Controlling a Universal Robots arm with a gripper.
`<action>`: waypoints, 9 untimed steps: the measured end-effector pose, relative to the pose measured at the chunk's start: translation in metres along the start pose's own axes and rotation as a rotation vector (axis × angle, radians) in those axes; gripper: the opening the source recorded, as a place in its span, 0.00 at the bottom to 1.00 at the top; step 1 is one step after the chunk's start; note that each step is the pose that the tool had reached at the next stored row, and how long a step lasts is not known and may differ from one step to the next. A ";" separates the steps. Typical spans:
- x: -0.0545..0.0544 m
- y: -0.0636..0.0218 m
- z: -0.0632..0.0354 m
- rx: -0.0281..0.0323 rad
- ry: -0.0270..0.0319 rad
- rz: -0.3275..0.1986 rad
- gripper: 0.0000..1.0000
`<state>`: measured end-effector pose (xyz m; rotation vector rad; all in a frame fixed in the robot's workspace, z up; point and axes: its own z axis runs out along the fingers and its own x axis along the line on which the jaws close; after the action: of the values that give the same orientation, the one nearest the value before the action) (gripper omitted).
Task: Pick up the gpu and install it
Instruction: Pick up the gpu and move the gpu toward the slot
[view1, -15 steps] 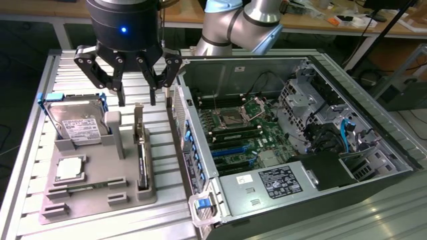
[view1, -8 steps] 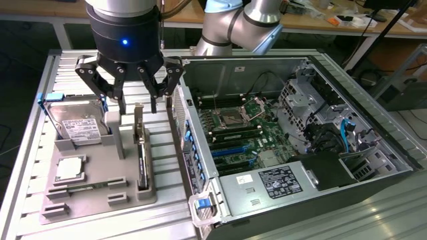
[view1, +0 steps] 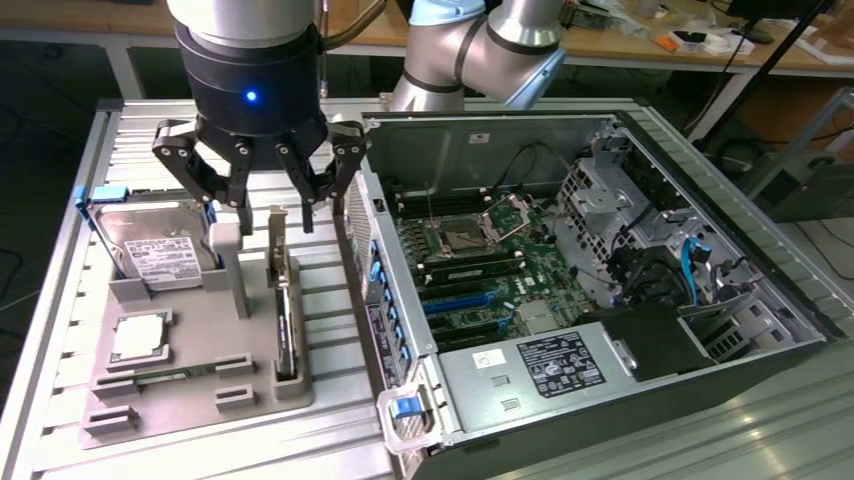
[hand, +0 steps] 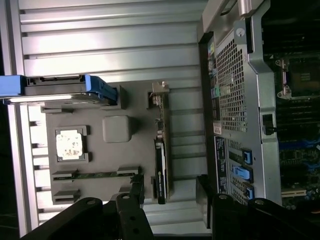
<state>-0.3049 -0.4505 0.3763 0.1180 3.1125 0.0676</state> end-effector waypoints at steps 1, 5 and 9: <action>0.000 -0.0002 0.0004 0.0000 0.0001 0.000 0.54; 0.000 -0.0017 0.0016 0.0000 0.0000 0.000 0.54; 0.000 -0.0037 0.0026 -0.0001 -0.0001 0.000 0.54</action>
<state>-0.3049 -0.4541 0.3735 0.1174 3.1124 0.0678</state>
